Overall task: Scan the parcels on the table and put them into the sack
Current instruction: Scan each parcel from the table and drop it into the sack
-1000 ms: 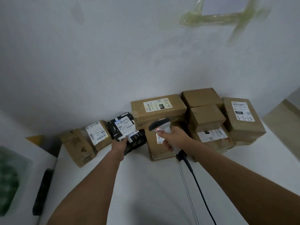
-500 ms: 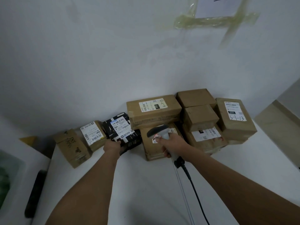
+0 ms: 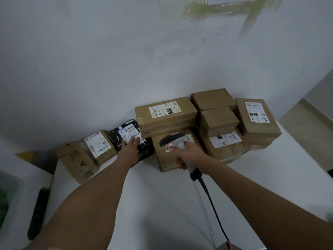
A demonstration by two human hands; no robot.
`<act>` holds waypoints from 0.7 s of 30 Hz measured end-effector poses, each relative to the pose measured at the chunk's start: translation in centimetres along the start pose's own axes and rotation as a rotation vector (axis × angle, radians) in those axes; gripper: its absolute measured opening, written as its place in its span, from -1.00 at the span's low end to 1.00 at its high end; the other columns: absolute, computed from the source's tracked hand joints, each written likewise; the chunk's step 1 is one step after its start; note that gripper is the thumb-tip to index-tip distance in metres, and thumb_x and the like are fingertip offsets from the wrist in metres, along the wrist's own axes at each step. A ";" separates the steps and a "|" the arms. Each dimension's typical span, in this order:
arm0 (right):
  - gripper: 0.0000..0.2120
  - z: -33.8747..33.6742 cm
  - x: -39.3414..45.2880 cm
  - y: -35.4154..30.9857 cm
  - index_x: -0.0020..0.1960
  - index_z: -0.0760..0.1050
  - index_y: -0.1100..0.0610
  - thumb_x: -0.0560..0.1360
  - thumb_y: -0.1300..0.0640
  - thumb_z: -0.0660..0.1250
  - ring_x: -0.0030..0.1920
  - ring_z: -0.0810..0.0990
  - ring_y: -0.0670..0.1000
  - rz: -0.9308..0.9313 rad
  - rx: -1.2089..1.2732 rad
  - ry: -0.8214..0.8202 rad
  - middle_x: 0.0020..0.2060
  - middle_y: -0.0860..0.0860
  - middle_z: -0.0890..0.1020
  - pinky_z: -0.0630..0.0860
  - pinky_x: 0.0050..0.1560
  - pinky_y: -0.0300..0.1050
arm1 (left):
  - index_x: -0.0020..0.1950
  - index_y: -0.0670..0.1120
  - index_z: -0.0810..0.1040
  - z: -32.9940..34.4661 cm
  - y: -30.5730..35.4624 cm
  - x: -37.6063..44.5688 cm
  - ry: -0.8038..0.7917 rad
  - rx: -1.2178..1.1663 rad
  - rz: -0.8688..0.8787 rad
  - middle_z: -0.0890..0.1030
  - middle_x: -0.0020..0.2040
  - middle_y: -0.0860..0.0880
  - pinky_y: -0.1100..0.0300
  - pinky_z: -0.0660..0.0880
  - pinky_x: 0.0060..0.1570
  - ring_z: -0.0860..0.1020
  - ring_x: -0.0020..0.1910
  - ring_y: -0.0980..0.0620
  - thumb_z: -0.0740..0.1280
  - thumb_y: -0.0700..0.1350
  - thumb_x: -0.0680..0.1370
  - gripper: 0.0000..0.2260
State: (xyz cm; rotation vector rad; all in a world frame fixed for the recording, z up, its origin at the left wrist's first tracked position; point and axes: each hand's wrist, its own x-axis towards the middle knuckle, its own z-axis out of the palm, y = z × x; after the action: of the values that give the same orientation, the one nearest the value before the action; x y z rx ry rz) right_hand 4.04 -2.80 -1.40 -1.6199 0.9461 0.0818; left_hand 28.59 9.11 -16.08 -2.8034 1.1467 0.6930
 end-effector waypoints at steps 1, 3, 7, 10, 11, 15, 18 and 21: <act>-0.67 -0.2 0.2 0.1 0.07 0.52 0.20 0.55 -0.08 0.35 -0.36 0.61 -0.02 0.005 0.011 0.002 -0.30 0.07 0.64 0.54 -0.34 -0.21 | 0.62 0.03 -0.10 -0.2 0.3 0.0 0.003 0.010 -0.001 -0.10 0.62 0.01 -0.19 0.17 0.50 -0.06 0.58 -0.26 0.32 -0.21 0.55 -0.22; -0.69 -0.3 0.5 0.3 0.05 0.52 0.18 0.55 -0.07 0.35 -0.37 0.60 -0.03 0.015 0.028 0.010 -0.31 0.07 0.63 0.53 -0.34 -0.20 | 0.62 0.01 -0.11 -0.4 0.8 -0.2 0.019 0.019 -0.028 -0.10 0.62 0.00 -0.17 0.20 0.49 -0.07 0.56 -0.31 0.28 -0.35 0.53 -0.19; -0.67 0.0 1.0 0.8 0.04 0.52 0.21 0.54 -0.07 0.37 -0.37 0.59 -0.01 0.057 0.060 0.031 -0.30 0.10 0.63 0.53 -0.34 -0.18 | 0.62 -0.02 -0.13 0.3 0.9 -1.1 0.044 0.055 -0.038 -0.08 0.63 -0.05 -0.14 0.19 0.50 0.02 0.56 -0.30 0.26 -0.35 0.53 -0.19; -0.69 0.6 0.7 0.9 0.02 0.51 0.22 0.56 -0.06 0.35 -0.41 0.58 -0.03 0.065 0.069 0.029 -0.31 0.10 0.62 0.53 -0.37 -0.21 | 0.62 0.00 -0.09 0.8 0.7 -2.5 0.029 0.024 -0.058 -0.06 0.62 -0.04 -0.16 0.21 0.48 -0.03 0.56 -0.32 0.27 -0.31 0.55 -0.24; -0.69 0.9 0.5 1.0 0.02 0.51 0.22 0.56 -0.06 0.35 -0.42 0.57 -0.04 0.057 0.076 0.027 -0.31 0.10 0.62 0.53 -0.39 -0.22 | 0.61 0.01 -0.08 0.9 0.8 -3.2 0.028 0.031 -0.055 -0.06 0.62 -0.03 -0.15 0.22 0.48 -0.01 0.56 -0.32 0.27 -0.31 0.55 -0.24; -0.67 1.4 -0.7 1.8 0.01 0.52 0.21 0.55 -0.09 0.37 -0.46 0.58 -0.06 0.028 0.108 0.013 -0.33 0.09 0.61 0.51 -0.42 -0.23 | 0.61 0.03 -0.05 1.4 1.6 -6.3 0.013 0.004 -0.069 -0.05 0.62 0.03 -0.15 0.33 0.41 -0.07 0.56 -0.32 0.29 -0.32 0.56 -0.24; -0.64 1.3 -1.9 2.5 0.04 0.54 0.21 0.53 -0.11 0.37 -0.44 0.60 -0.05 0.013 0.116 0.005 -0.31 0.10 0.63 0.53 -0.40 -0.22 | 0.61 0.05 -0.04 2.4 1.8 -9.0 0.015 0.002 -0.062 -0.04 0.62 0.04 -0.13 0.34 0.40 -0.10 0.57 -0.28 0.33 -0.27 0.56 -0.24; -0.67 1.0 -3.2 3.3 0.01 0.54 0.21 0.54 -0.08 0.38 -0.44 0.60 -0.05 0.004 0.129 0.018 -0.31 0.09 0.63 0.53 -0.40 -0.21 | 0.60 0.07 0.02 3.3 2.0 -11.8 0.028 0.001 -0.041 0.01 0.62 0.06 -0.12 0.32 0.42 -0.10 0.58 -0.24 0.32 -0.21 0.57 -0.30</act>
State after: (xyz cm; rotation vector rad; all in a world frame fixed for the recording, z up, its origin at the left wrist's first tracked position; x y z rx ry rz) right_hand 0.38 -0.18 -2.65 -1.5020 0.9494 0.0087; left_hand 18.57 16.08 -13.89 -2.8364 1.0902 0.6522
